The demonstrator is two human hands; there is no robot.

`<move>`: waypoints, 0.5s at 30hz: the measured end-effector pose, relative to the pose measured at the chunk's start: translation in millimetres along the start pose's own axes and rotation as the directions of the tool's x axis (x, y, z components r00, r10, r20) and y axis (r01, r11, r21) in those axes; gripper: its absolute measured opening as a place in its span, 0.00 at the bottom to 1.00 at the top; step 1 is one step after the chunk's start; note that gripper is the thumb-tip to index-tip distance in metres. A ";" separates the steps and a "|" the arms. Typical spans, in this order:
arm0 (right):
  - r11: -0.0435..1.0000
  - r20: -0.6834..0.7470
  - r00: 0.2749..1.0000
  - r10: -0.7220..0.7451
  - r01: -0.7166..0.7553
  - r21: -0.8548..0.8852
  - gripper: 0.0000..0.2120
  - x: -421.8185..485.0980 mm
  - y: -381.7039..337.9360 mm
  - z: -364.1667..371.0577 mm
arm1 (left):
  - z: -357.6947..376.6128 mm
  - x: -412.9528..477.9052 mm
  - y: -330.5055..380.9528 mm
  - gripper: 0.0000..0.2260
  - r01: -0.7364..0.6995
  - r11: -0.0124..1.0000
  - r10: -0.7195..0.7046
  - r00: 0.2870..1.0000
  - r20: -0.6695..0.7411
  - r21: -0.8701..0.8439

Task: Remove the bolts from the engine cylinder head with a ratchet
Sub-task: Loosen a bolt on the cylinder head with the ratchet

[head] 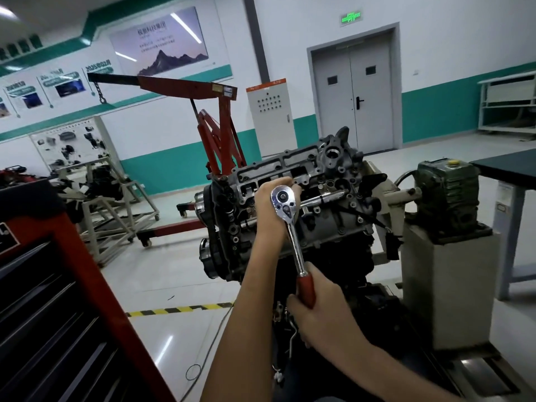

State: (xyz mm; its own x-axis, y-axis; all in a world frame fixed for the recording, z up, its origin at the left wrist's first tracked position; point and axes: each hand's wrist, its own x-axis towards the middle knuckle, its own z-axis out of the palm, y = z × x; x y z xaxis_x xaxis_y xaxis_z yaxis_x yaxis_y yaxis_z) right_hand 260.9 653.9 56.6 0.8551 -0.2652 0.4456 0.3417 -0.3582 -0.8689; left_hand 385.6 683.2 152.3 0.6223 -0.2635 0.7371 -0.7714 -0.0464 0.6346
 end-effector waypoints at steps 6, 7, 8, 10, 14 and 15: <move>0.750 0.400 0.913 -0.080 0.319 -0.580 0.15 59.9 -30.0 -127.2 | -18.0 5.6 3.0 0.11 -0.027 0.995 0.006 0.975 0.224 0.093; 0.626 0.414 0.906 -0.091 0.376 -0.683 0.14 74.6 -38.4 -142.2 | -17.7 5.9 5.5 0.13 -0.059 0.991 0.028 0.969 0.245 0.117; 0.508 0.413 0.902 -0.124 0.415 -0.754 0.12 86.8 -44.3 -152.1 | -16.6 5.7 8.5 0.14 -0.081 0.987 0.046 0.970 0.237 0.139; 0.437 0.389 0.907 -0.160 0.418 -0.796 0.09 95.5 -43.7 -156.8 | -12.0 2.8 9.6 0.14 -0.080 0.990 0.058 0.982 0.181 0.118; 0.790 0.283 0.954 -0.094 0.245 -0.562 0.15 49.0 -13.4 -111.0 | -1.4 -2.7 -0.6 0.17 -0.036 0.999 0.037 0.999 0.026 -0.027; 0.881 0.217 0.971 -0.095 0.184 -0.437 0.15 33.5 -6.1 -92.5 | 2.0 -1.7 -1.2 0.18 -0.046 0.999 0.046 0.999 0.011 -0.022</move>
State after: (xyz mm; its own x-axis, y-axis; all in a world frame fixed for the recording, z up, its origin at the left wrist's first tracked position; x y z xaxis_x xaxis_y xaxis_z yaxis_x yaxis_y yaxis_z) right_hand 251.4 564.5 96.8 0.8828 -0.0292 0.4689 0.2878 -0.7552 -0.5889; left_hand 385.2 681.8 149.8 0.5847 -0.2763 0.7627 -0.7959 -0.0133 0.6053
